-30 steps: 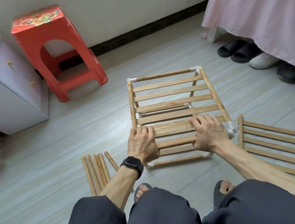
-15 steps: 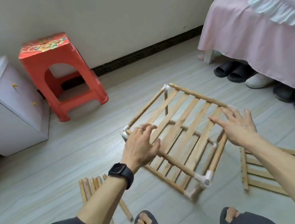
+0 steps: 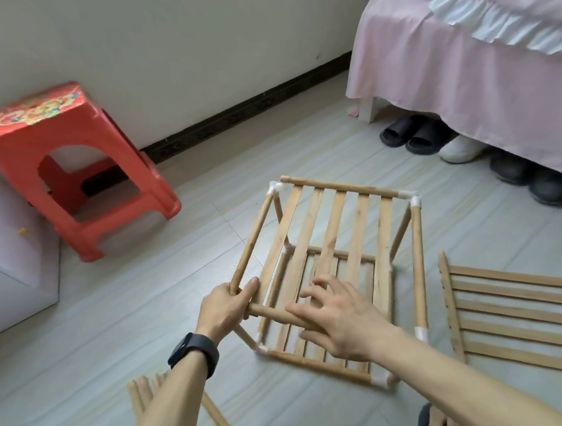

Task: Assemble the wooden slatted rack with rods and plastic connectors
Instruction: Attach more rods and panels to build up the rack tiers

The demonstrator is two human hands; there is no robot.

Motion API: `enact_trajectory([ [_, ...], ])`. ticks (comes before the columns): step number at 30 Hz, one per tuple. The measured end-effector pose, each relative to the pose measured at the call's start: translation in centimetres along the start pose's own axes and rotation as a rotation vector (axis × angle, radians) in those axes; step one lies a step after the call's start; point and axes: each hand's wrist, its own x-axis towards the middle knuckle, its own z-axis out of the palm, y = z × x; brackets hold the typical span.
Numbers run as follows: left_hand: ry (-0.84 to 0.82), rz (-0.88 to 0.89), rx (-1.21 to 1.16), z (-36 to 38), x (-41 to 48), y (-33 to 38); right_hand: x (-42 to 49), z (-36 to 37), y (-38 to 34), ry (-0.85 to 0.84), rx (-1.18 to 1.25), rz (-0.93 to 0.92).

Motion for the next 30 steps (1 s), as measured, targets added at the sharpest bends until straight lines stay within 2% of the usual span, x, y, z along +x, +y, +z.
enact_trajectory([
  [2,-0.152,0.0,-0.193,0.3,-1.4,0.0,-1.1,0.3,1.2,0.004,-0.015,-0.032],
  [5,-0.345,0.011,-0.372,1.9,-3.5,0.8,-2.2,-0.4,1.5,0.002,-0.031,0.074],
  [9,-0.535,-0.006,-0.311,5.0,-5.8,1.5,-2.9,0.2,0.5,0.009,-0.036,0.249],
  [11,-0.637,-0.061,-0.277,5.1,-6.5,1.4,-3.5,1.0,0.9,0.045,-0.057,0.246],
  [13,-0.682,-0.097,-0.347,5.2,-6.7,0.8,-4.2,1.3,1.6,0.075,-0.065,0.224],
  [23,-0.688,-0.113,-0.576,6.8,-8.0,0.1,-5.7,0.9,3.3,0.188,-0.015,0.2],
  [26,-0.575,-0.131,-0.621,6.6,-7.6,0.1,-6.3,1.3,3.2,0.181,-0.017,0.191],
  [30,-0.365,-0.116,-0.514,7.6,-7.2,0.8,-6.7,2.4,2.1,0.198,0.013,0.249],
])
